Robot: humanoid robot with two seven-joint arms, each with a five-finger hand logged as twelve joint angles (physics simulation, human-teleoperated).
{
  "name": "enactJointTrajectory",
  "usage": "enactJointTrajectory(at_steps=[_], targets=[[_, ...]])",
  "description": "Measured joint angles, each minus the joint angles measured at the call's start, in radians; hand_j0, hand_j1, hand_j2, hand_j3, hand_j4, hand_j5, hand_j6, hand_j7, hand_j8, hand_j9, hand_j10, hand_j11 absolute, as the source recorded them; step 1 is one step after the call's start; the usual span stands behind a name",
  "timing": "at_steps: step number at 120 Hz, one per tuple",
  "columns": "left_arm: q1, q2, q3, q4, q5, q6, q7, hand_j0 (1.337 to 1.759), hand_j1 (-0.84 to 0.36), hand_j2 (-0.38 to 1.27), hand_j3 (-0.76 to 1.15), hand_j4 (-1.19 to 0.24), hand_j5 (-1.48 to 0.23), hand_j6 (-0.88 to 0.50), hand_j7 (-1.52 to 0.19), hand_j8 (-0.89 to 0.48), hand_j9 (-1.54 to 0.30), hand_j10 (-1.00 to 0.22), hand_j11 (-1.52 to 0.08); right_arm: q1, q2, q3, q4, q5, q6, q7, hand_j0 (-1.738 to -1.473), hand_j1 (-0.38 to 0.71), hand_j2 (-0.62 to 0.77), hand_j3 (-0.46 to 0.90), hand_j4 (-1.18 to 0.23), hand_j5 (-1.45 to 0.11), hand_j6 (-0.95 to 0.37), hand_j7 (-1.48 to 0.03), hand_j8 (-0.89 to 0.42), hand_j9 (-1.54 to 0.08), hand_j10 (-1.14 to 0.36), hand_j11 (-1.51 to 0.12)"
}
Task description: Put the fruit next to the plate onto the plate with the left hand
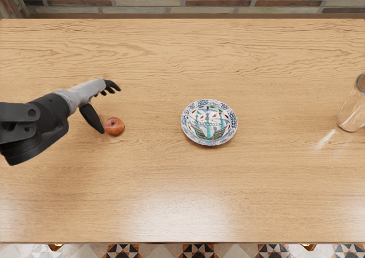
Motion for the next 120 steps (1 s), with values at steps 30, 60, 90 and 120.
enactJointTrajectory(at_steps=[30, 60, 90, 120], targets=[[-0.027, -0.151, 0.155, 0.009, 0.005, 0.109, 0.074, 1.658, -0.01, 0.06, 0.0, -0.3, -0.39, -0.31, -0.39, -0.31, -0.39, -0.3, -0.39, 0.0, 0.0, 0.0, 0.0, 0.0, 0.0, 0.0, -1.658, -0.31, -0.01, 0.0, -0.03, -0.04, -0.03, -0.04, -0.03, -0.04, -0.03, -0.04], [-0.033, -0.204, 0.193, 0.06, 0.003, 0.12, 0.083, 1.658, -0.13, 0.08, 0.0, -0.4, -0.52, -0.4, -0.52, -0.4, -0.52, -0.4, -0.52, 0.0, 0.0, 0.0, 0.0, 0.0, 0.0, 0.0, -1.658, -0.31, -0.01, 0.0, -0.03, -0.04, -0.03, -0.04, -0.03, -0.04, -0.03, -0.04], [-0.037, -0.25, 0.196, 0.072, 0.005, 0.121, 0.088, 1.658, -0.22, 0.08, 0.0, -0.47, -0.61, -0.47, -0.61, -0.47, -0.61, -0.47, -0.61, 0.0, 0.0, 0.0, 0.0, 0.0, 0.0, 0.0, -1.658, -0.31, -0.01, 0.0, -0.03, -0.04, -0.03, -0.04, -0.03, -0.04, -0.03, -0.04], [-0.03, -0.262, 0.199, 0.071, 0.005, 0.121, 0.088, 1.658, -0.24, 0.1, 0.0, -0.5, -0.63, -0.49, -0.63, -0.47, -0.64, -0.5, -0.64, 0.0, 0.0, 0.0, 0.0, 0.0, 0.0, 0.0, -1.658, -0.31, -0.01, 0.0, -0.03, -0.04, -0.03, -0.04, -0.03, -0.04, -0.03, -0.04]])
